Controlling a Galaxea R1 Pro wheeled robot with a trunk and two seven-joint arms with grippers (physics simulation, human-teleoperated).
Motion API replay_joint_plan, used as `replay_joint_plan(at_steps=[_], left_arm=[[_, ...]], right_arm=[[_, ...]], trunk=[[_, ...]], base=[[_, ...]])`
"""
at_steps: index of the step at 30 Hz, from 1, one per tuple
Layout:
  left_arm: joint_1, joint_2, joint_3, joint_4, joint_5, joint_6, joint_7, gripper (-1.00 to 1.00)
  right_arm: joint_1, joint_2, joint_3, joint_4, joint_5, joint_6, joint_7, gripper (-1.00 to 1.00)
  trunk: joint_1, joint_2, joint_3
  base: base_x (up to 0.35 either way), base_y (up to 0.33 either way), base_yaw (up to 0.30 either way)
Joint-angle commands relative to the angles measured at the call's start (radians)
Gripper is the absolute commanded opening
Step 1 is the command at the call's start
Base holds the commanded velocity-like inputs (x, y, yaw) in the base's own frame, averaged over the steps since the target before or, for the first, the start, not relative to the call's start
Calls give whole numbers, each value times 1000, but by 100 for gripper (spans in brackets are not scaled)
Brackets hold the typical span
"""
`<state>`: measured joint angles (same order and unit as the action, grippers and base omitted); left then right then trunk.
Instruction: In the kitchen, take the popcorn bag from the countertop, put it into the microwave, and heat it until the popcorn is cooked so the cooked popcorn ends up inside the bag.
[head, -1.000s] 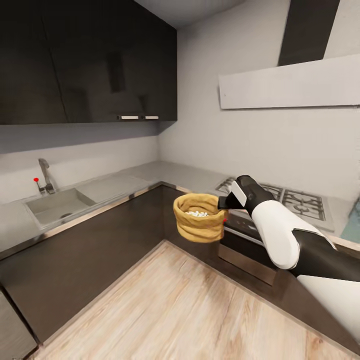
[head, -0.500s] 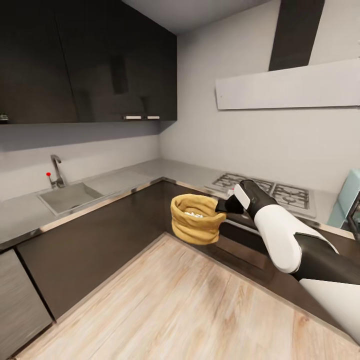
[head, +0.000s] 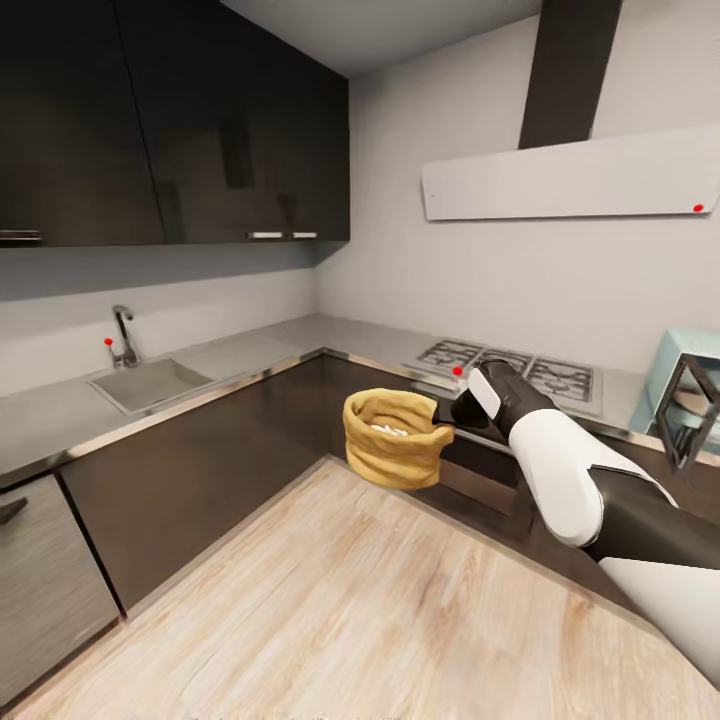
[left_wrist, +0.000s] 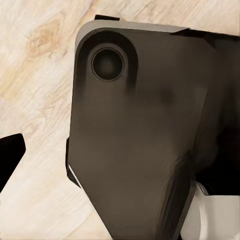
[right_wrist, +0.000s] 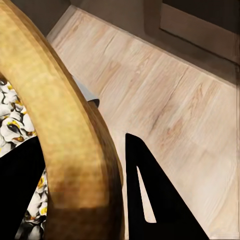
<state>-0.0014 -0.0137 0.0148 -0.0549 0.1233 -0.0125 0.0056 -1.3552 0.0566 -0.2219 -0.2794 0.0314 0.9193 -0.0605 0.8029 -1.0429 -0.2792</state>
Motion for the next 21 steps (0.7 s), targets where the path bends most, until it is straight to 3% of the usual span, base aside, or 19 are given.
replay_joint_plan(at_steps=[1,10,16,21], left_arm=[[0,0,1,0,9,-1,1,100],[0,0,-1,-1,7,-1,0,100],[0,1,-1,-1,7,-1,0,100],[0,1,-1,-2,7,-1,0,100]], right_arm=[[-1,1,-8,-1,2,4,-5,-100],[-1,-1,-9,-1,3,7,-5,-100],[-1,-23,-8,0,1,10,-5,-100],[-1,-24,-8,0,1,10,-5,-100]], trunk=[[0,-1,-1],[0,-1,-1],[0,-1,-1],[0,-1,-1]], base=[[-262,0,-233],[-67,0,-279],[0,0,-285],[0,0,-286]])
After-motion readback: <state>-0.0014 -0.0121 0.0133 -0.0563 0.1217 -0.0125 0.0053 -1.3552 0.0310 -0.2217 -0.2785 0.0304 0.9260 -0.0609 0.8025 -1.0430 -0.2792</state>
